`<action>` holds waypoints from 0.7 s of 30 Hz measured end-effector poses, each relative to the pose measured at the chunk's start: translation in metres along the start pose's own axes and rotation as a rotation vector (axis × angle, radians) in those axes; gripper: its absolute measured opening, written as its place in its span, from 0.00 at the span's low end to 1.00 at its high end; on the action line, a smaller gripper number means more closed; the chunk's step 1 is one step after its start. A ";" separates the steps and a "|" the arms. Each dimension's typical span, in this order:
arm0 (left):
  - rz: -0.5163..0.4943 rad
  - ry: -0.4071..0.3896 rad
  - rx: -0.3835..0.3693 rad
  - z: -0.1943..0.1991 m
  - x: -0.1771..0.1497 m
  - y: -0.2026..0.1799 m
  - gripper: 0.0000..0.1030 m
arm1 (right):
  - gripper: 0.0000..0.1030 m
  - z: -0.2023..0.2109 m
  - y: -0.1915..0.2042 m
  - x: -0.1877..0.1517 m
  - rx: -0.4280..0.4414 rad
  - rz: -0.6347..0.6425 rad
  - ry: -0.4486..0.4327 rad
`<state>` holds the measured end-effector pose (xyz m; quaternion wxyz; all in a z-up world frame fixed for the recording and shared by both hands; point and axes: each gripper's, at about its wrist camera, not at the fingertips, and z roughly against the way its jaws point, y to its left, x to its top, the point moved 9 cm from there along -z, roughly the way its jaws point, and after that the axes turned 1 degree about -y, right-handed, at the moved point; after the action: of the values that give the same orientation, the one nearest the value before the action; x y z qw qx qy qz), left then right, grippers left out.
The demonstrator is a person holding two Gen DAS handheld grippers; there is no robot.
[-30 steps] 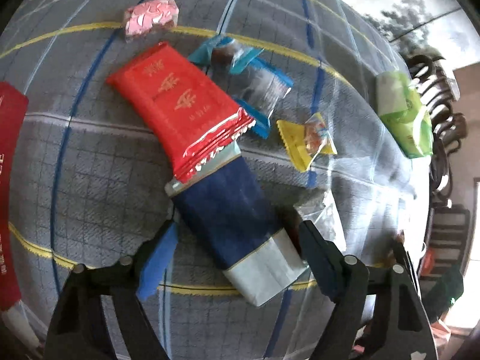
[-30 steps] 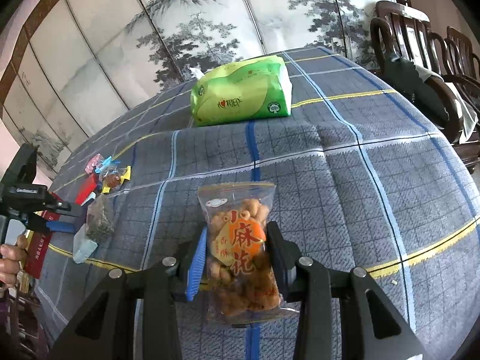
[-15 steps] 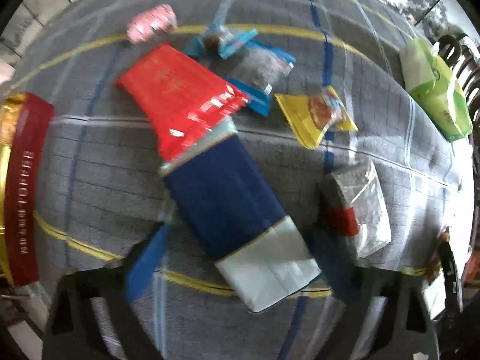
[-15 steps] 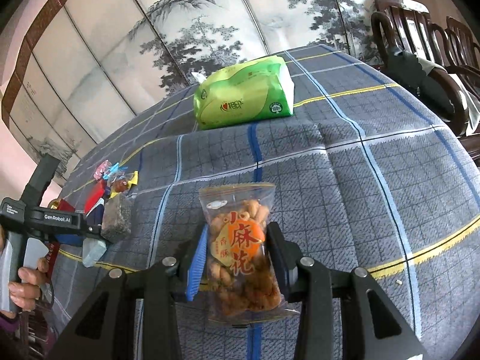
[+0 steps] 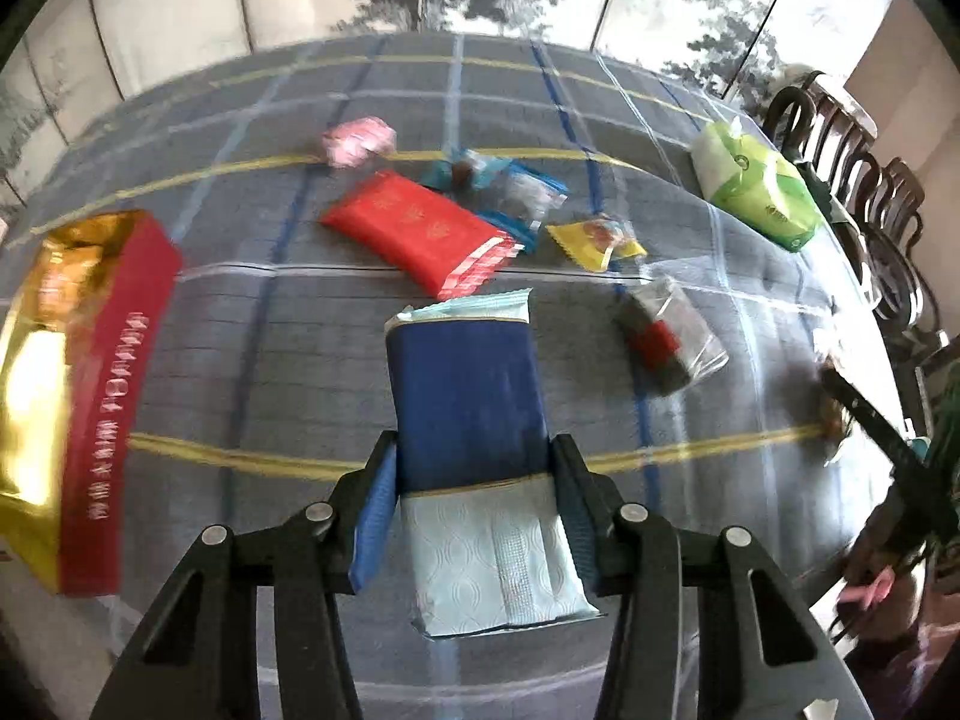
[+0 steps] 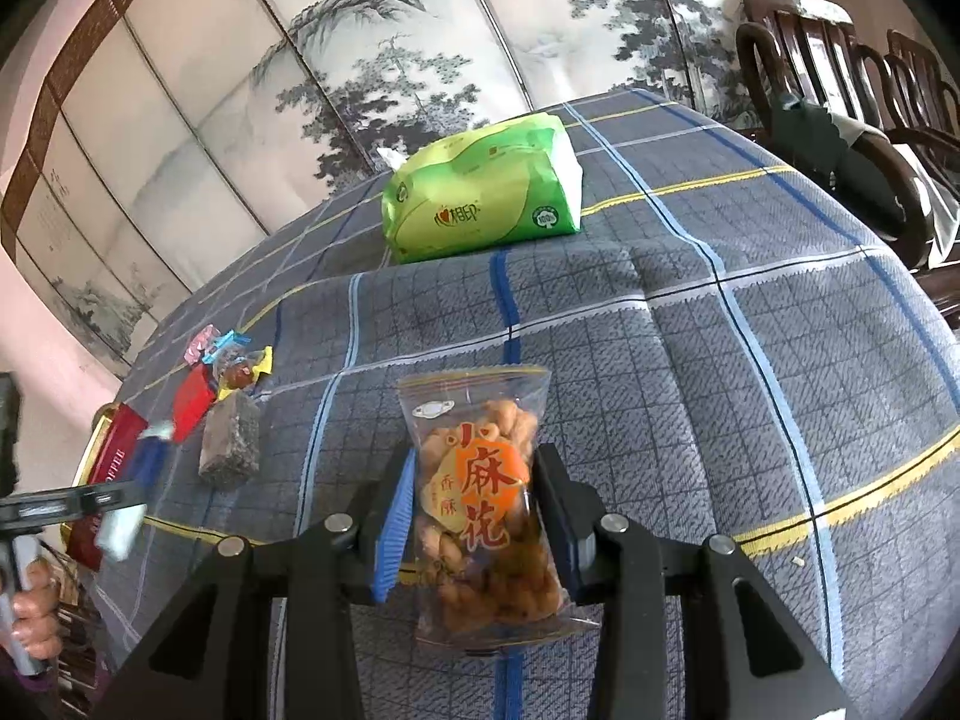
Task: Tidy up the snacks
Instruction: 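Carry the tissue pack with the left gripper over the gold tray and release it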
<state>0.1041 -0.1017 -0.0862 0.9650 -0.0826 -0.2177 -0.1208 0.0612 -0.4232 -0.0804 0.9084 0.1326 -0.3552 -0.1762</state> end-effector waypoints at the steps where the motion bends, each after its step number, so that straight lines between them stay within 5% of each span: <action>1: 0.000 -0.001 -0.003 -0.001 0.000 0.001 0.44 | 0.40 0.000 0.001 0.000 -0.006 0.005 0.000; 8: 0.041 0.044 -0.020 -0.009 -0.023 0.027 0.44 | 0.39 -0.002 0.001 0.000 -0.021 0.012 -0.001; 21: 0.036 -0.018 0.004 0.012 -0.026 0.042 0.44 | 0.39 -0.004 0.004 -0.001 -0.074 0.052 0.001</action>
<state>0.0876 -0.0535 -0.0912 0.9651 -0.0858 -0.2253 -0.1022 0.0646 -0.4190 -0.0824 0.9171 0.0898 -0.3516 -0.1654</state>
